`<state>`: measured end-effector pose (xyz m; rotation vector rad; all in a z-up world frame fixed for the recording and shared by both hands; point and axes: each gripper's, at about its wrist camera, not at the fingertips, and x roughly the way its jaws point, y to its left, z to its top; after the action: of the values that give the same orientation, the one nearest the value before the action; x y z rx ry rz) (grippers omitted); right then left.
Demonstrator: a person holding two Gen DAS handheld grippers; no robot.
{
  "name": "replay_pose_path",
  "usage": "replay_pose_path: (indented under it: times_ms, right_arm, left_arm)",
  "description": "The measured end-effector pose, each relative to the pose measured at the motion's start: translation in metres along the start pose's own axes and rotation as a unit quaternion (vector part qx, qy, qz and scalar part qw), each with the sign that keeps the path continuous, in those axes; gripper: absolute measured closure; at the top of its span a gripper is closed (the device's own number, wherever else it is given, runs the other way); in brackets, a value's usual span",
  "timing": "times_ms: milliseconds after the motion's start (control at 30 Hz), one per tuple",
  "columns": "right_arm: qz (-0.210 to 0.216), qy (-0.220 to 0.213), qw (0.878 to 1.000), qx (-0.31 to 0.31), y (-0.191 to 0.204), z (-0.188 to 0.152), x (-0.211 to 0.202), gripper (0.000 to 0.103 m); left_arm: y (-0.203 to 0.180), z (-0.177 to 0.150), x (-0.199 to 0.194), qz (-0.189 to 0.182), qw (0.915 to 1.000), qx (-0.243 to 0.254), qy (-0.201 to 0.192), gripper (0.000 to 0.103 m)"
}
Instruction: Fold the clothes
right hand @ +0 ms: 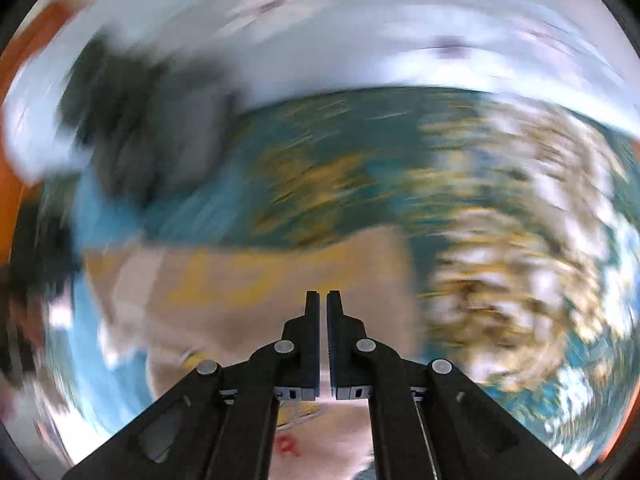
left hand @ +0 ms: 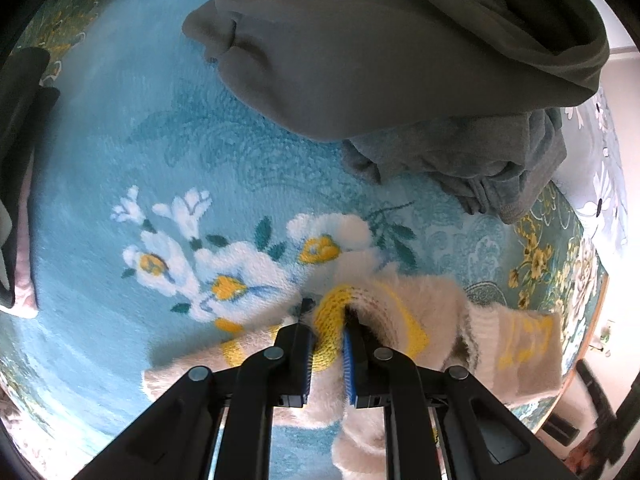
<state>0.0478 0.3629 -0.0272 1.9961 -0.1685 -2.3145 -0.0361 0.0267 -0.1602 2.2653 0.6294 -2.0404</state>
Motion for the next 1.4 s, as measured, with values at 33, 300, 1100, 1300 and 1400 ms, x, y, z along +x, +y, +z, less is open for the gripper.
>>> replay_pose_path:
  times_ms: [33,300,1100,1300,1400]
  right_arm:
    - [-0.018,-0.005,1.000,0.022,-0.021,0.004,-0.005,0.100]
    - [-0.002,0.041,0.993,-0.112,0.030,-0.031,0.030,0.035]
    - [-0.013,-0.007,1.000,0.014,0.010,-0.006,0.020,0.095]
    - [0.005,-0.140,0.955,0.262,-0.148,-0.004,-0.064,0.094]
    - [0.008,-0.131,0.941,0.312,-0.200,-0.013,-0.063,0.089]
  left_arm:
    - [0.001,0.000,0.000,-0.002,1.0000,-0.003,0.000,0.089]
    - [-0.001,-0.002,0.003,-0.003,0.9998,-0.019,-0.006,0.089]
    - [-0.005,-0.041,-0.022,-0.018,0.9994,-0.022,-0.020,0.089]
    - [0.005,-0.066,-0.051,-0.056,0.9967,-0.046,-0.037,0.090]
    - [0.010,-0.080,-0.058,-0.063,0.9957,-0.057,-0.037,0.090]
